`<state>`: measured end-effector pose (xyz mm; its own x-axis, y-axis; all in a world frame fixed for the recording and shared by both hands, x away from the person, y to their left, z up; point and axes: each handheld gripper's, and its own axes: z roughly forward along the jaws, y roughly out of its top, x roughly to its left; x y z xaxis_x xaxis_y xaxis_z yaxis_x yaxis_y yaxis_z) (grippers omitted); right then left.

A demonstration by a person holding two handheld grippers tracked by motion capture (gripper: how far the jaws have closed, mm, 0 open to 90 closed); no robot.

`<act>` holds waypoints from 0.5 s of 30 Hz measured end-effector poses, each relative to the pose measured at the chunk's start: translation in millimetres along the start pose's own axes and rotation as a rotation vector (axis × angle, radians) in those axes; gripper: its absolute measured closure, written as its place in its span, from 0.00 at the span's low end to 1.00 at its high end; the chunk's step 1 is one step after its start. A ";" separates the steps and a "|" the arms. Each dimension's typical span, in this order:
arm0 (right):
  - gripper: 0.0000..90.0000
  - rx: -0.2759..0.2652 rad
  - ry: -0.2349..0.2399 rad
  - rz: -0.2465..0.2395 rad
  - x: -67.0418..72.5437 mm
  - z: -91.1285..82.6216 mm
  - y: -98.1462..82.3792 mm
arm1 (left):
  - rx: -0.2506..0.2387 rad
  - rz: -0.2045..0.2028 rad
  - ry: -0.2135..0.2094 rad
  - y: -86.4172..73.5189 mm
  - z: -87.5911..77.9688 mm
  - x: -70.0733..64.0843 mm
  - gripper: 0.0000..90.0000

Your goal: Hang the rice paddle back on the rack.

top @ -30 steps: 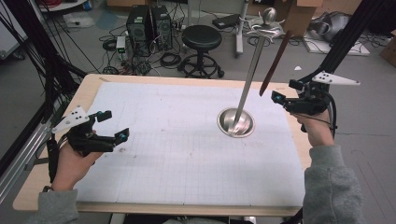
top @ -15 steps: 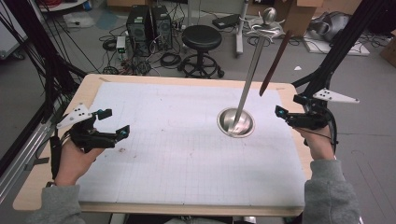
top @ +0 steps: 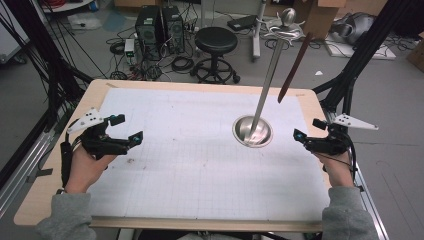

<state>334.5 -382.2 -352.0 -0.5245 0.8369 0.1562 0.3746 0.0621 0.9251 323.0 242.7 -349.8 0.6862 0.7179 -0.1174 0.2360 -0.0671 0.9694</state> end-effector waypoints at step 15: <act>0.00 0.037 -0.045 0.030 -3.2 -6.3 -38.8 | 0.009 0.002 -0.003 -2.0 6.3 1.1 0.03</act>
<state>316.7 -390.7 -386.2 -0.4779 0.8624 0.1672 0.4179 0.0558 0.9068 327.6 239.3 -353.3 0.6886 0.7158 -0.1161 0.2411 -0.0749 0.9676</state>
